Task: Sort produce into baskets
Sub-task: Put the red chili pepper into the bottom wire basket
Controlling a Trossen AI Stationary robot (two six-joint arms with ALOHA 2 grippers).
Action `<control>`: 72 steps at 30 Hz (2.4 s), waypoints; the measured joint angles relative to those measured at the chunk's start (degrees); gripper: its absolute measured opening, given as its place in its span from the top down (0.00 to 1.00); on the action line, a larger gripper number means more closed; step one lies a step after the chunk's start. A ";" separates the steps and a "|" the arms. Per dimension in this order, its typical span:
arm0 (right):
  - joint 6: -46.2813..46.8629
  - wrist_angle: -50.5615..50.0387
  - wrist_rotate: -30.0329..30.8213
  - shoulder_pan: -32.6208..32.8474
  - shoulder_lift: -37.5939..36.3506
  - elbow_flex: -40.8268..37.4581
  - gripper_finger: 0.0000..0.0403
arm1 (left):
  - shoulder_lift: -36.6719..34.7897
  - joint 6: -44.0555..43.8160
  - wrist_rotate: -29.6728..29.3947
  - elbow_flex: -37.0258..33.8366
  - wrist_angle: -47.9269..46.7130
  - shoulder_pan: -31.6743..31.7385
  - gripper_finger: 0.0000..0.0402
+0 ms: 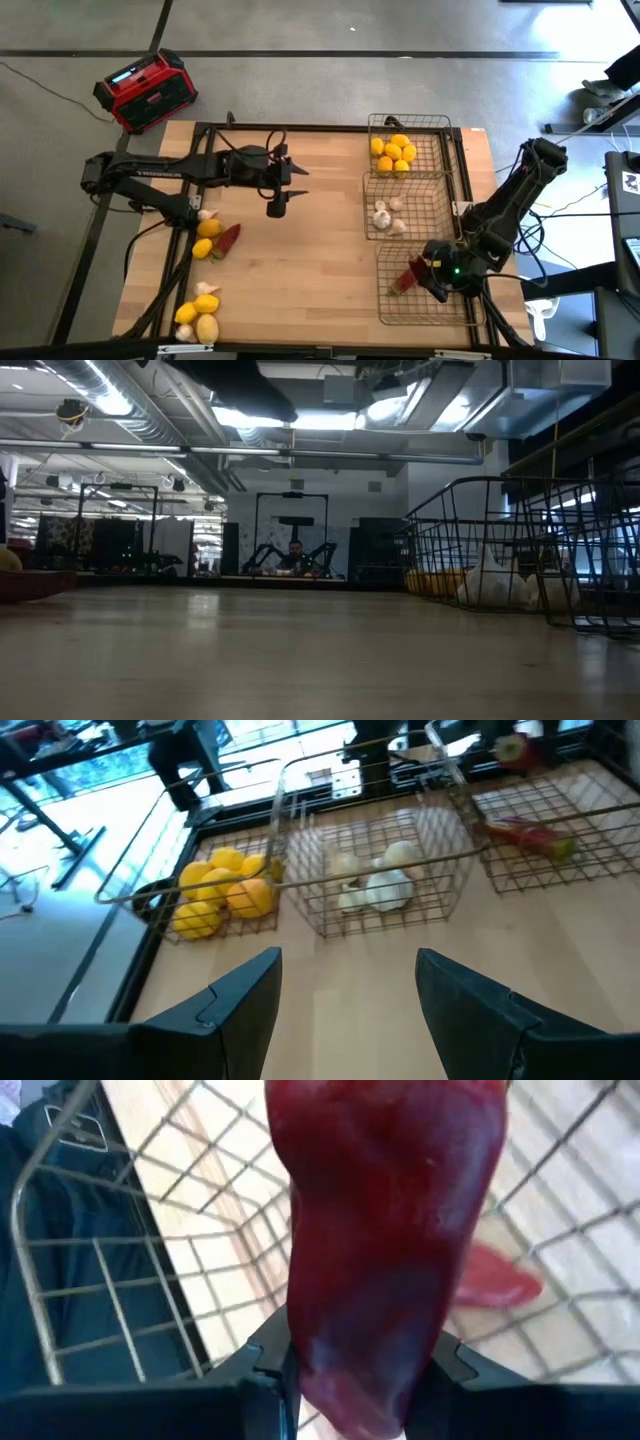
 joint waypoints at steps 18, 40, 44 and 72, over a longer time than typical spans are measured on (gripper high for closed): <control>9.12 -1.59 -3.10 -0.08 0.02 -0.11 0.73 | 0.00 -1.68 0.01 0.00 0.00 2.86 0.44; 14.95 -4.84 -6.50 -0.08 -0.50 2.45 0.48 | 0.00 -1.66 0.04 0.00 -0.02 2.84 0.44; 14.15 -4.39 -1.67 -0.08 -1.58 8.09 0.52 | 0.01 -1.66 0.04 0.00 -0.01 2.84 0.44; -71.89 12.37 31.10 -35.02 7.10 17.39 0.55 | 0.02 -28.15 0.22 0.02 -34.25 -2.75 0.44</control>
